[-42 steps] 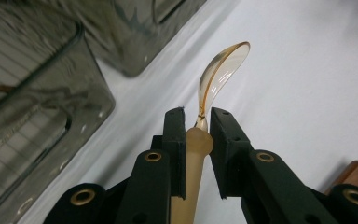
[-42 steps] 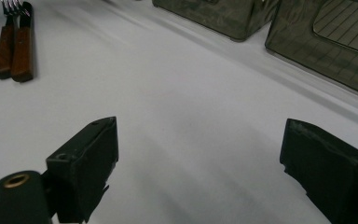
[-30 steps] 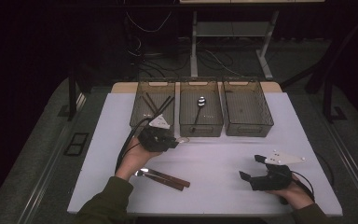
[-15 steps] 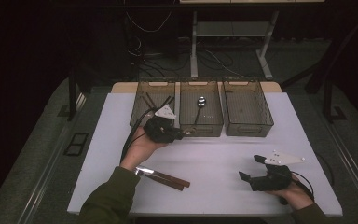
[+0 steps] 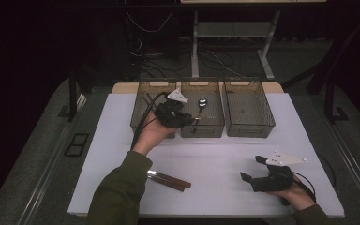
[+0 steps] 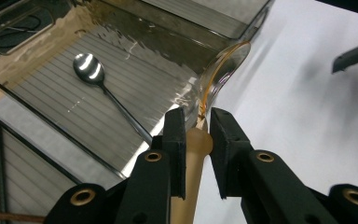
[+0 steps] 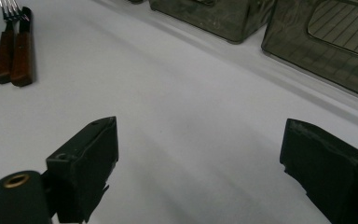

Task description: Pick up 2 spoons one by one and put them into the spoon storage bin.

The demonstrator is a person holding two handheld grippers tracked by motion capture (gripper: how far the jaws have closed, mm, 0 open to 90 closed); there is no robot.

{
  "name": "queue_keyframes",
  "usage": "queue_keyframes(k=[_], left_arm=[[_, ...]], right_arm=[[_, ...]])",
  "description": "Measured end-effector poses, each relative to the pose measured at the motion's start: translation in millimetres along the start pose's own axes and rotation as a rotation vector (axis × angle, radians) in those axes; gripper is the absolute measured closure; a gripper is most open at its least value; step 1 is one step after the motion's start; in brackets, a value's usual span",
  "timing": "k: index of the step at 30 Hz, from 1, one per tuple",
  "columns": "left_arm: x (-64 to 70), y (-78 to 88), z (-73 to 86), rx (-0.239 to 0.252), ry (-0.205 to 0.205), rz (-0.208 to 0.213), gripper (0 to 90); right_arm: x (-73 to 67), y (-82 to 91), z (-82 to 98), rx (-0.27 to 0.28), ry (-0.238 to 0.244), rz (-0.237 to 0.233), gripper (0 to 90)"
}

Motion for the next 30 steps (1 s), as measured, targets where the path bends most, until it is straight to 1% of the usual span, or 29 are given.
queue_keyframes(k=[1,2,5,8,11,14,16,19,22,23,27,30], left_arm=[[-1.8,-1.7,-2.6,-0.007,-0.004,-0.003,75.7],[-2.6,-4.0,-5.3,-0.006,0.005,-0.009,75.8],[-5.8,-10.8,-11.7,-0.008,0.013,-0.019,75.7],[-9.0,-19.1,-16.7,-0.025,0.014,-0.027,75.8],[-13.9,-26.1,-22.1,-0.021,0.028,-0.041,75.7],[-19.2,-36.6,-26.8,-0.016,0.05,-0.05,75.8],[-22.1,-43.2,-30.4,-0.022,0.054,-0.06,75.8],[-24.9,-50.7,-35.0,-0.025,0.056,-0.072,75.7],[-24.3,-57.1,-37.5,-0.021,0.056,-0.084,75.8],[-24.0,-59.2,-37.7,-0.028,0.046,-0.092,75.7],[-21.9,-71.4,-37.8,-0.048,0.03,-0.111,75.8],[-20.8,-80.5,-36.6,-0.057,0.032,-0.127,75.7]], right_arm=[[-0.7,0.3,-0.1,0.005,0.0,-0.003,11.6],[-1.0,0.6,-0.2,0.006,-0.002,-0.005,11.6],[0.0,0.2,-0.3,0.006,0.001,0.001,11.6],[-0.8,1.2,-0.2,0.007,-0.001,-0.006,11.6],[-0.7,1.8,-0.6,0.008,0.001,-0.005,11.6],[-2.0,2.9,-0.9,0.015,-0.003,-0.005,11.6],[-2.0,3.7,-1.0,0.018,0.0,-0.009,11.6],[-1.4,3.9,-0.8,0.016,0.002,-0.005,11.6],[-2.0,4.5,-0.8,0.018,0.001,-0.002,11.7],[-2.3,4.7,-0.9,0.02,0.002,0.0,11.6],[-3.0,5.0,-1.1,0.024,0.007,-0.002,11.6],[-3.2,4.6,-1.4,0.023,0.01,0.0,11.6]])
Point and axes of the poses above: each handheld gripper's, and its own axes: y roughly backward along the jaws, z roughly out of its underside, x roughly to its right, the point moved 2 cm from there along -y, roughly forward along the jaws, and after that the axes turned 10 degrees about -z, right-handed, at the moved point
